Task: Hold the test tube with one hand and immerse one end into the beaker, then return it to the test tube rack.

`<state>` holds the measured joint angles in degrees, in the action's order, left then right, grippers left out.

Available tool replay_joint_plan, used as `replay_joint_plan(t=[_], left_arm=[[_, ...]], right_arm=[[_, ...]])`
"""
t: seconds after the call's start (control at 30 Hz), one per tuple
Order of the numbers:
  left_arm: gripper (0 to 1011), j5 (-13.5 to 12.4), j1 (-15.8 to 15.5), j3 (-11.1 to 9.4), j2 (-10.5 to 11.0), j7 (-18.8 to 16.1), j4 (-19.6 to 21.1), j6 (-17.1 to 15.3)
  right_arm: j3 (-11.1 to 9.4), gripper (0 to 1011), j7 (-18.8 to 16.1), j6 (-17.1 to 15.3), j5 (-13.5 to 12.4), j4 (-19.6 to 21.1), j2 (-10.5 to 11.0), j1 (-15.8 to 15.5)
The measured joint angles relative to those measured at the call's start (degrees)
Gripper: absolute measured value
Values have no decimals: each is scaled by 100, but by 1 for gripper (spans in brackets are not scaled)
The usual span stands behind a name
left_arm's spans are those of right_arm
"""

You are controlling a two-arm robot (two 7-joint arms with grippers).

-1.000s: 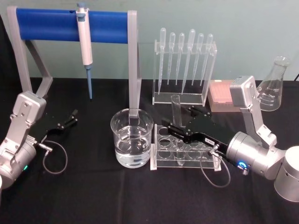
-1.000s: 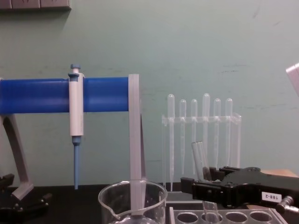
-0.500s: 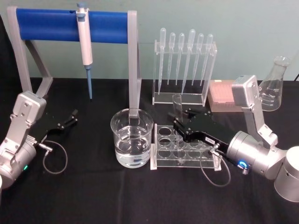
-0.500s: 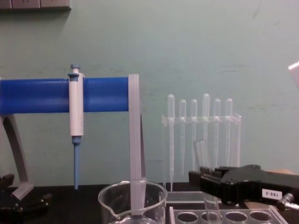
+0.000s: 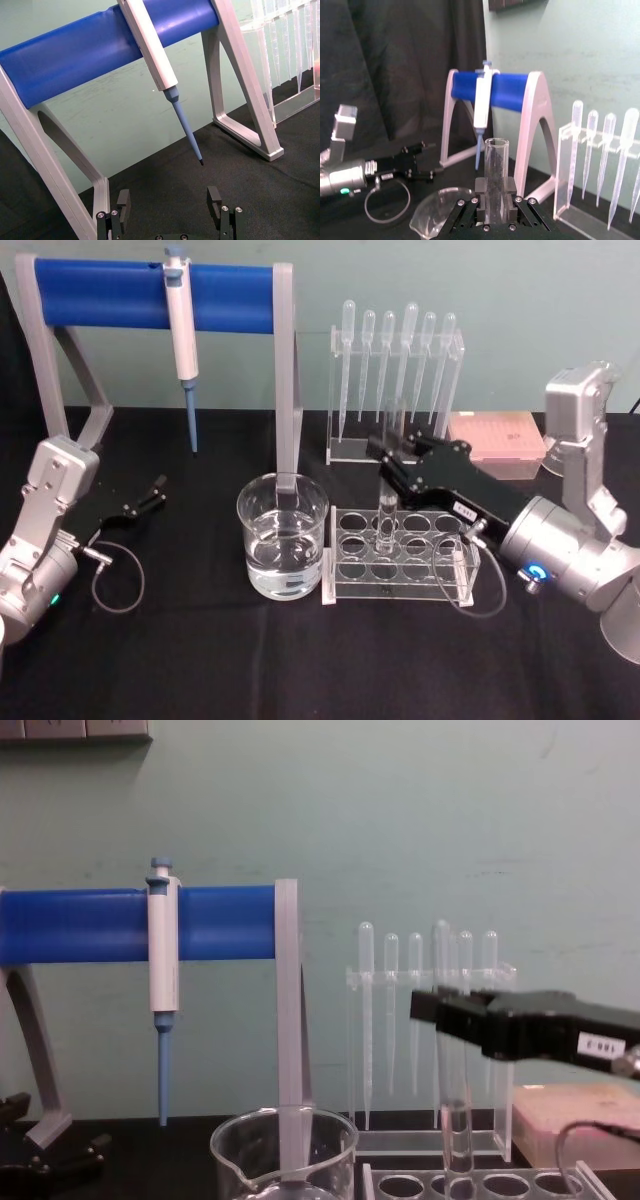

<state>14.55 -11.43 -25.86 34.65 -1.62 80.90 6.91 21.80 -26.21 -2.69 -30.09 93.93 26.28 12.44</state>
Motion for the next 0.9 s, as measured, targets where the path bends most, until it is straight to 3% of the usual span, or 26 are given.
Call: replay_joint_plan(t=[0.33,0.9], left_arm=[[1000,0,0,0,0,0,0,0],[1000,0,0,0,0,0,0,0]], right_arm=[[-57,227,99,-49,-42,383,100,46],[-43,227,141,-86,-12,431,133,84]])
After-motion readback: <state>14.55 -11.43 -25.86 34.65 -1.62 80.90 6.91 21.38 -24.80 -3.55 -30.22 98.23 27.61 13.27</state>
